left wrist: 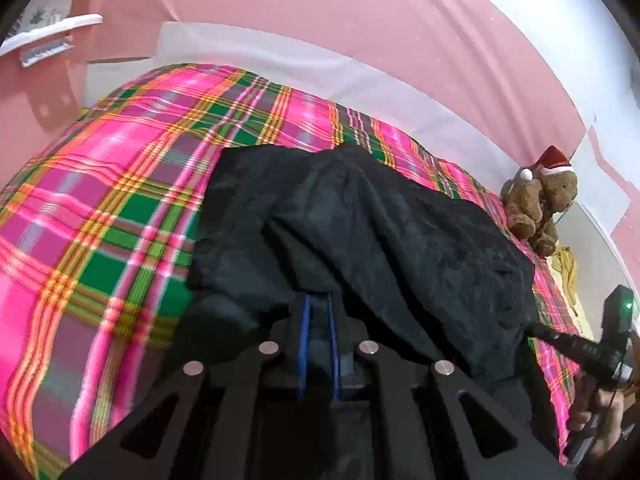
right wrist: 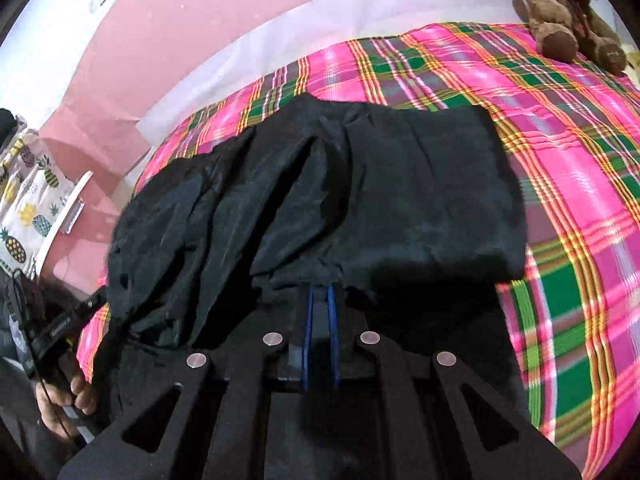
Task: Fold large clothes
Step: 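Lay the held hem over the hood with both tools and release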
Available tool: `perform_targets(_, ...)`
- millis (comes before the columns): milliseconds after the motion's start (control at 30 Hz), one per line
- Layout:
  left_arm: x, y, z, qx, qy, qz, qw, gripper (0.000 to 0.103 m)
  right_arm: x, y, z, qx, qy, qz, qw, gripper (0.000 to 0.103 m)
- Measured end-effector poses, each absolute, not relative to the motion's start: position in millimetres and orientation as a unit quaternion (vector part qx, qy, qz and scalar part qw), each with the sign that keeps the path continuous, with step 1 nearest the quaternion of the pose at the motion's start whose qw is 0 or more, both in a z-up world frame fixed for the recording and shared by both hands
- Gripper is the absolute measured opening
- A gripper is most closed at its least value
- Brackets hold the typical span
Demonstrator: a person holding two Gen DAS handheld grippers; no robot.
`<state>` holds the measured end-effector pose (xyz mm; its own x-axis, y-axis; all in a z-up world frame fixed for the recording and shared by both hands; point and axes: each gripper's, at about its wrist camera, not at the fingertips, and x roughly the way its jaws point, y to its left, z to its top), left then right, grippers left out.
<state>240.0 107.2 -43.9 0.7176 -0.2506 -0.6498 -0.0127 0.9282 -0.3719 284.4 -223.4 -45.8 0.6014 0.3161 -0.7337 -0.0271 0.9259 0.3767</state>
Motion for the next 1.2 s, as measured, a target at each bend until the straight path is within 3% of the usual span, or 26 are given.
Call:
perform_targets(133,238.9,98.0,-18.7,-0.165,0.344,-0.078,0.921,0.011,281.4,-215.2,-27.6,0.15,0.414,0.1,0.892,0.012)
perform_targets(267,267.2,70.6,0.9,-0.139,0.32,-0.113,0.93,0.032,301.7,-186.4,-6.5,0.114,0.389,0.122,0.906,0.012)
perform_targets(300,276.8,64.5,-2.1,-0.135,0.325,-0.119,0.928,0.033,308.4,-178.2,-4.8,0.107,0.386,0.126,0.908,0.013)
perform_targets(400,290.9,47.9,-31.9,-0.126,0.368,-0.134,0.912,0.033,323.3,-157.3,-17.4,0.09,0.399,0.147,0.9,0.019)
perform_targets(567,284.0,48.5,-88.1,-0.148,0.406,-0.134,0.892,0.033,331.8,-145.5,-81.1,0.065,0.461,0.146,0.873,0.019)
perform_targets(733,284.4,42.2,-81.0,-0.127,0.417,-0.126,0.891,0.033,334.3,-146.9,-92.5,0.066,0.466,0.141,0.871,0.019)
perform_targets(1000,253.4,17.6,-56.0,-0.105,0.399,-0.176,0.894,0.033,295.7,-138.7,-47.9,0.042,0.425,0.152,0.891,0.019)
perform_targets(1200,272.2,18.5,-89.2,-0.152,0.438,-0.173,0.869,0.034,315.9,-133.4,-93.3,0.039,0.472,0.153,0.867,0.019)
